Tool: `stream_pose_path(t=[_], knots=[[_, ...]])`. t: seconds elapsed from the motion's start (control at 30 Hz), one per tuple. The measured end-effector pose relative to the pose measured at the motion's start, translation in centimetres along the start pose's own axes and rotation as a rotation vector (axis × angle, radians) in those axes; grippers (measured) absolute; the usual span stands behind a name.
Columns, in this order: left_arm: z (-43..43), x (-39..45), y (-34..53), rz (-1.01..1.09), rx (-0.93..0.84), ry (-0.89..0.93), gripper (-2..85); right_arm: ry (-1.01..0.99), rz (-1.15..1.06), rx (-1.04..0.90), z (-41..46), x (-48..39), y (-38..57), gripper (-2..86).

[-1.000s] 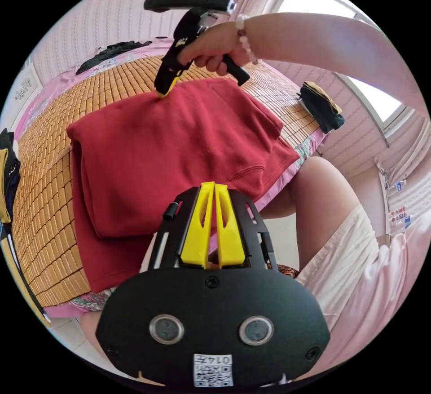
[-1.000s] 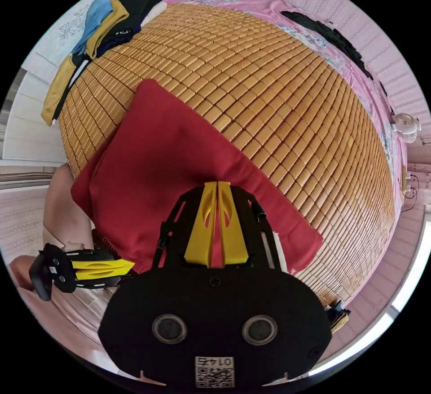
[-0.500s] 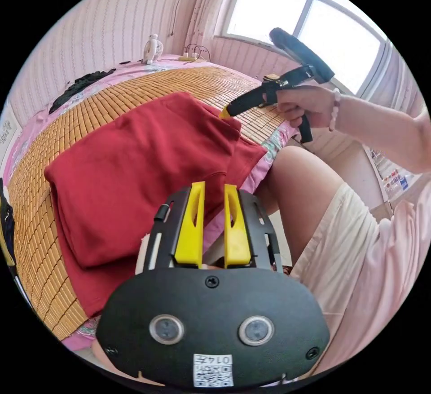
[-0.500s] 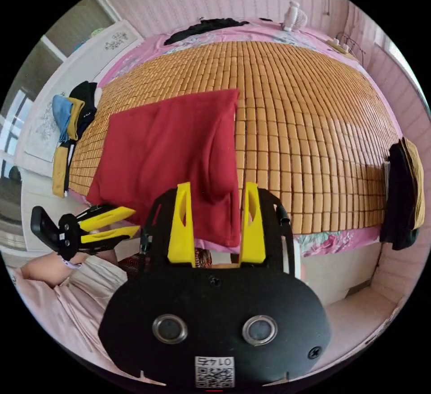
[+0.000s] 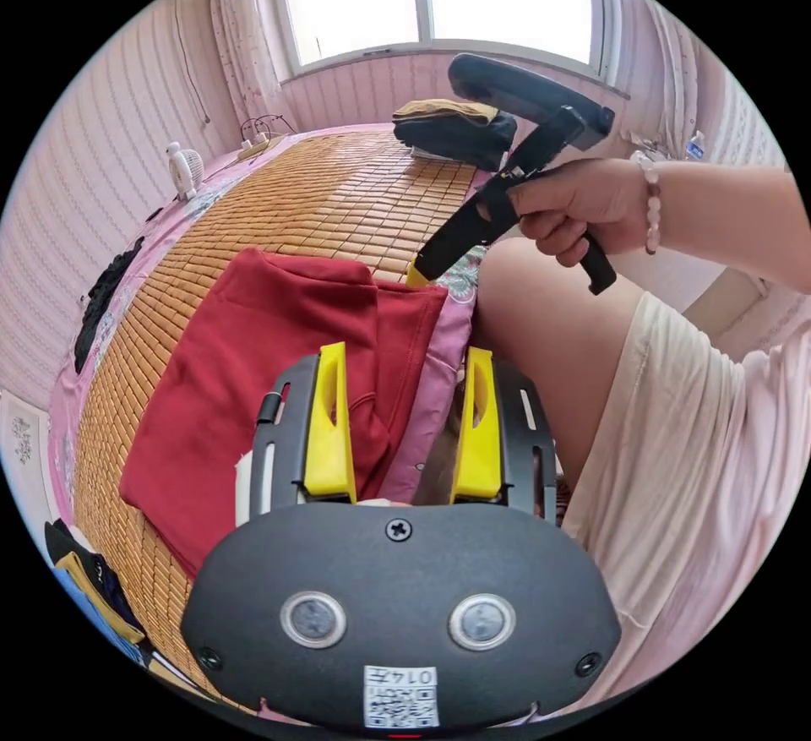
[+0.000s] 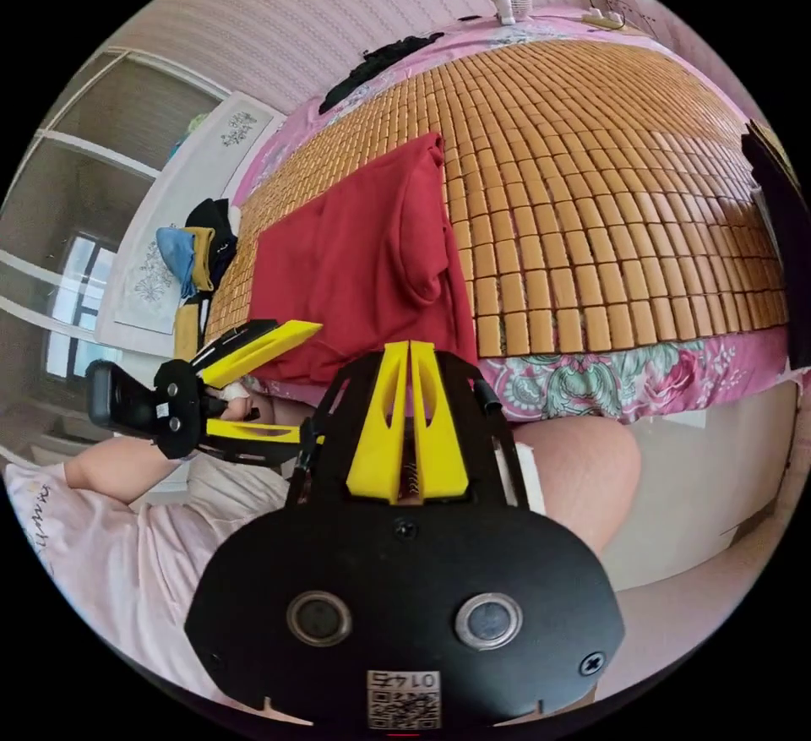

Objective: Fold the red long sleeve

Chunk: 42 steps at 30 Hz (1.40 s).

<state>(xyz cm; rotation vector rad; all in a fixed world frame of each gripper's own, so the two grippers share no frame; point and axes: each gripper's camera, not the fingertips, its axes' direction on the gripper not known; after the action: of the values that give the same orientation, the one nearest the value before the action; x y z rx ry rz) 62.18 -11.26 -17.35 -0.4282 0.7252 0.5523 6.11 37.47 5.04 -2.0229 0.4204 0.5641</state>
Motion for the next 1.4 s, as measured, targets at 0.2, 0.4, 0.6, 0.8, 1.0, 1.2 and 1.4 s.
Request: stream_pose_path(t=[0.2,0.4,0.6,0.8,1.0,1.2,1.4], knots=[[0.6,-0.3,0.6,-0.068,-0.054,0.016,19.6,0.083,-0.042,-0.219,7.0,2.4,-1.0,8.1],[0.1,-0.5,-0.5,-0.055,-0.002,-0.014,23.6,-0.330,-0.050,-0.028,3.6,4.4,2.0,3.1],[-0.6,0.6,-0.3,-0.025,0.025,-0.036,11.3,-0.505,-0.117,0.048,2.1,3.5,6.6,3.0],[-3.7,1.6,5.8,-0.054,0.026,0.040,4.6,-0.462,0.188,0.153,5.9,10.7,9.0,6.8],[-8.0,0.3,11.3,-0.178,0.061,0.064,4.4,-0.443,0.398,0.188,12.4,13.2,6.9,16.2],[-10.8,-2.0,15.5,-0.290,0.095,0.044,4.6,-0.579,0.418,0.169,16.1,13.5,6.5,9.5],[-13.5,-2.6,17.9,-0.335,0.181,0.077,4.4,-0.881,0.384,0.340,12.9,15.8,9.1,4.7]])
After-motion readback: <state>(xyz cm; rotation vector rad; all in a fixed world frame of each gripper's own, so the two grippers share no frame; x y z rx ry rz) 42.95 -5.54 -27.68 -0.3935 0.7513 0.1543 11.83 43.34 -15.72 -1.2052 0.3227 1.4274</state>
